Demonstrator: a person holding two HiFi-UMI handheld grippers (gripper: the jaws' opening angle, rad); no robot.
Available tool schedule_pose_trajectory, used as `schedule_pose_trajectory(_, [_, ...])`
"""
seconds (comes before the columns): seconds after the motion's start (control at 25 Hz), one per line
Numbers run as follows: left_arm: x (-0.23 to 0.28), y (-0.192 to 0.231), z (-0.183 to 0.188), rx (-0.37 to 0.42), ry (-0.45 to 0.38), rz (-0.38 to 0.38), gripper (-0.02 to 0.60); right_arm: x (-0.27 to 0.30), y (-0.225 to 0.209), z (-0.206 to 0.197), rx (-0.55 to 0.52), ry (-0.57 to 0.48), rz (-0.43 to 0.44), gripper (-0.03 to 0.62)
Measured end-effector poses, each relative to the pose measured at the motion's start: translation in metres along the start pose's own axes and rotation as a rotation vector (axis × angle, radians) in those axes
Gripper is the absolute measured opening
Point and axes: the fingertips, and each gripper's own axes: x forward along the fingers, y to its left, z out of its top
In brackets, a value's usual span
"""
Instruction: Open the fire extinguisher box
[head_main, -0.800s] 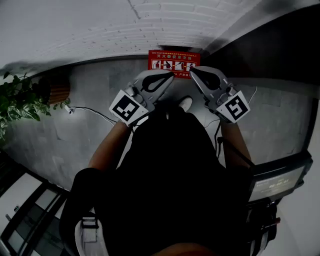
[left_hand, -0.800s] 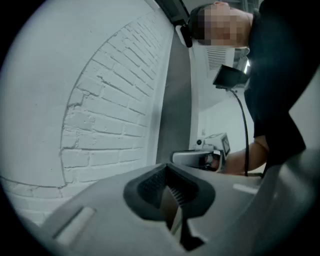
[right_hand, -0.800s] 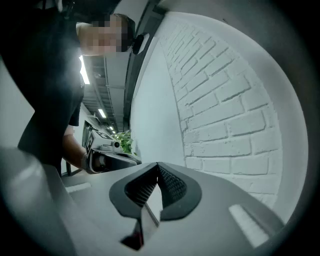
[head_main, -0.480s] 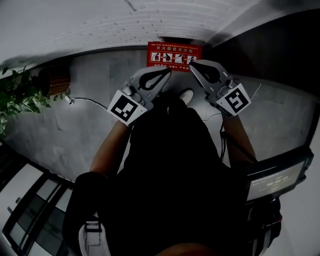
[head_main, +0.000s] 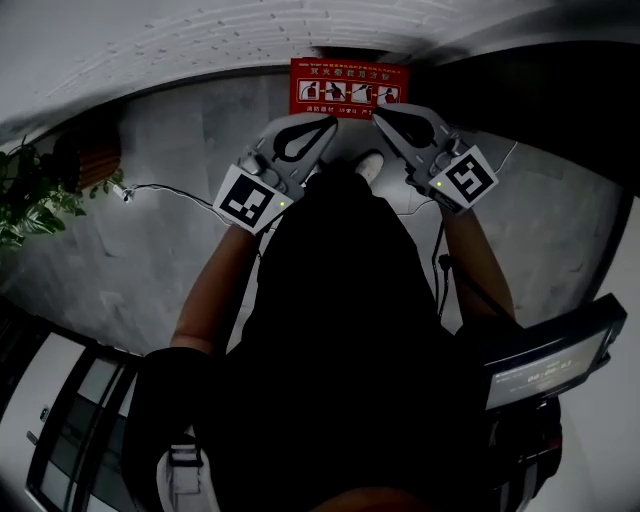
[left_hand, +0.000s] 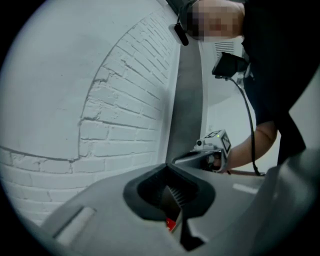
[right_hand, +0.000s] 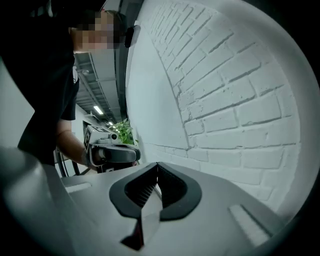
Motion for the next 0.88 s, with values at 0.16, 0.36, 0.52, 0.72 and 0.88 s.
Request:
schedule_pose_trajectory(0.16, [0.000, 0.016, -0.044, -0.018, 0.048, -0.012, 0.003, 0.016, -0.010, -0.046, 0.062, 0.054, -0.025, 0.011])
schedule_pose_trajectory(0.36, [0.022, 0.019, -0.107, -0.040, 0.103, -0.045, 0.003, 0.019, -0.040, -0.145, 0.185, 0.091, -0.106, 0.011])
schedule_pose_trajectory(0.52, [0.033, 0.027, -0.156, -0.052, 0.152, 0.010, 0.003, 0.031, -0.047, -0.236, 0.333, 0.132, -0.104, 0.012])
schedule_pose_trajectory(0.72, [0.053, 0.016, -0.220, -0.030, 0.213, 0.009, 0.003, 0.036, -0.050, -0.327, 0.491, 0.208, -0.103, 0.015])
schedule_pose_trajectory(0.88, [0.066, 0.012, -0.262, -0.051, 0.259, 0.006, 0.003, 0.041, -0.054, -0.378, 0.617, 0.223, -0.113, 0.050])
